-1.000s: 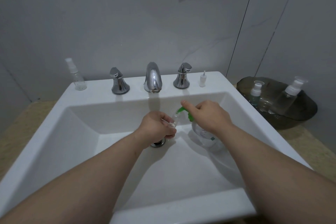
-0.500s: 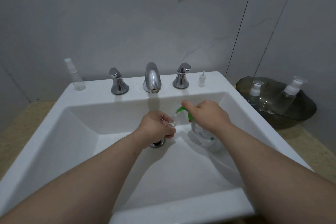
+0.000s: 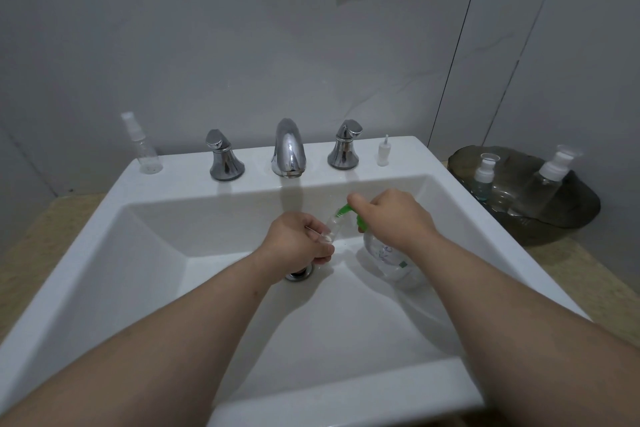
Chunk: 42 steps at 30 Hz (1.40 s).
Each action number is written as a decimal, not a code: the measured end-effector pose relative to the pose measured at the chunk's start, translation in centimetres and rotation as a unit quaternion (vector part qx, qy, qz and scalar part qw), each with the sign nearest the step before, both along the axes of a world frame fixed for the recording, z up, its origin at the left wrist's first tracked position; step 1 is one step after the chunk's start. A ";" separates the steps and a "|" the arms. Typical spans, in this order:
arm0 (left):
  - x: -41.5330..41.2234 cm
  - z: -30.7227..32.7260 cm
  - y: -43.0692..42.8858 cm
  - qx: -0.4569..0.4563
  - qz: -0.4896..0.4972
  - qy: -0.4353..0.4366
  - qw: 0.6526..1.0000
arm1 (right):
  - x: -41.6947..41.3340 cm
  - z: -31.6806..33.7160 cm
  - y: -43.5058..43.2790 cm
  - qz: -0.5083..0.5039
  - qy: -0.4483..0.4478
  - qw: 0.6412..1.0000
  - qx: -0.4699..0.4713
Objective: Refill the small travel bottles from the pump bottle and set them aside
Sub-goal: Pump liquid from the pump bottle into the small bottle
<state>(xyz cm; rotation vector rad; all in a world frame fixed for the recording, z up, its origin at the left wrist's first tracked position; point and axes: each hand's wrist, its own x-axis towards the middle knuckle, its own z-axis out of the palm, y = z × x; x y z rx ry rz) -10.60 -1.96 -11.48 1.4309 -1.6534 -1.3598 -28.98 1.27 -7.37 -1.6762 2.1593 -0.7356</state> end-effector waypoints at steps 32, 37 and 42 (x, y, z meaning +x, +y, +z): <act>0.2 0.2 0.1 -0.003 0.001 -0.028 1.000 | 0.0 0.0 0.1 0.018 -0.019 1.000 0.005; 0.4 0.3 0.1 -0.003 0.016 -0.033 0.999 | -0.1 -0.3 0.1 0.036 0.033 0.999 0.022; 0.8 0.7 0.3 -0.007 0.010 -0.063 0.998 | 0.3 -0.3 0.3 0.063 0.073 0.994 0.049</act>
